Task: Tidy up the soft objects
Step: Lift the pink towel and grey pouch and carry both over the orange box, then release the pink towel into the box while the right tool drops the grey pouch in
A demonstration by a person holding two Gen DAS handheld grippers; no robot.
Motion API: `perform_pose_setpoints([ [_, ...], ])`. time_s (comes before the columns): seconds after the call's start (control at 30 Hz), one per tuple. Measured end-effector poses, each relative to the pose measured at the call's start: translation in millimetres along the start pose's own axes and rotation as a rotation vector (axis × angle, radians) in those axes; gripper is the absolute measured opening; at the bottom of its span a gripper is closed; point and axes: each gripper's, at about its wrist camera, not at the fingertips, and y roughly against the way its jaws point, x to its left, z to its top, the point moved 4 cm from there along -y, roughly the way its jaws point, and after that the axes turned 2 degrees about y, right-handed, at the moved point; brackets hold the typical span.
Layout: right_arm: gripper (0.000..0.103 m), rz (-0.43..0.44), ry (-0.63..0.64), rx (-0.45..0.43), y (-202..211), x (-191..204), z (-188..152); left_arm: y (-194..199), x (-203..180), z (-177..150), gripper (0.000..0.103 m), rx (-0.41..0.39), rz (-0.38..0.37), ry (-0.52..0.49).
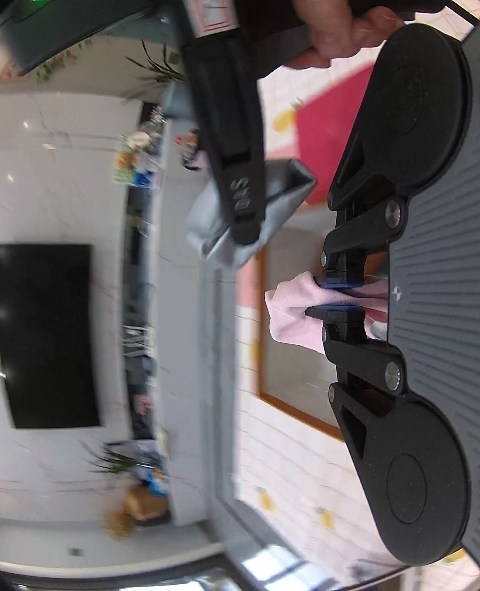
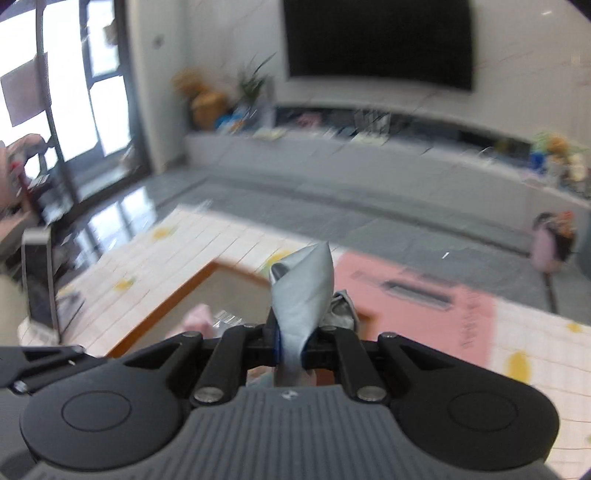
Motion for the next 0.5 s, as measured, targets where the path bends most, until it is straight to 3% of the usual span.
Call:
perform_pose_setpoints([
  [0.1,0.007,0.017,-0.010,0.116,-39.9,14.3,-6.7,-15.6,10.6,-14.0,0.008,0.078,-0.016,0.019],
  [0.17,0.007,-0.022,0.001,0.168,-59.6,17.6,-11.4,-23.3,14.7,-19.9,0.008,0.127,-0.041,0.032],
  [0.33,0.012,-0.079,-0.005,0.223,-75.6,6.9,-25.3,-36.4,21.0,-31.9,0.009,0.203,-0.039,0.030],
  [0.4,0.039,-0.083,-0.013,0.233,-75.8,4.2,-28.8,-39.7,19.3,-33.7,0.014,0.221,-0.040,0.031],
  [0.43,0.064,-0.089,-0.014,0.219,-73.5,3.5,-29.1,-40.4,19.9,-32.9,0.018,0.227,-0.039,0.029],
  [0.47,0.077,-0.098,-0.016,0.193,-69.2,2.7,-28.2,-41.0,19.3,-30.8,0.034,0.229,-0.038,0.024],
  [0.5,0.081,-0.108,-0.020,0.163,-63.4,1.3,-27.2,-40.6,19.2,-28.6,0.061,0.226,-0.041,0.018],
])
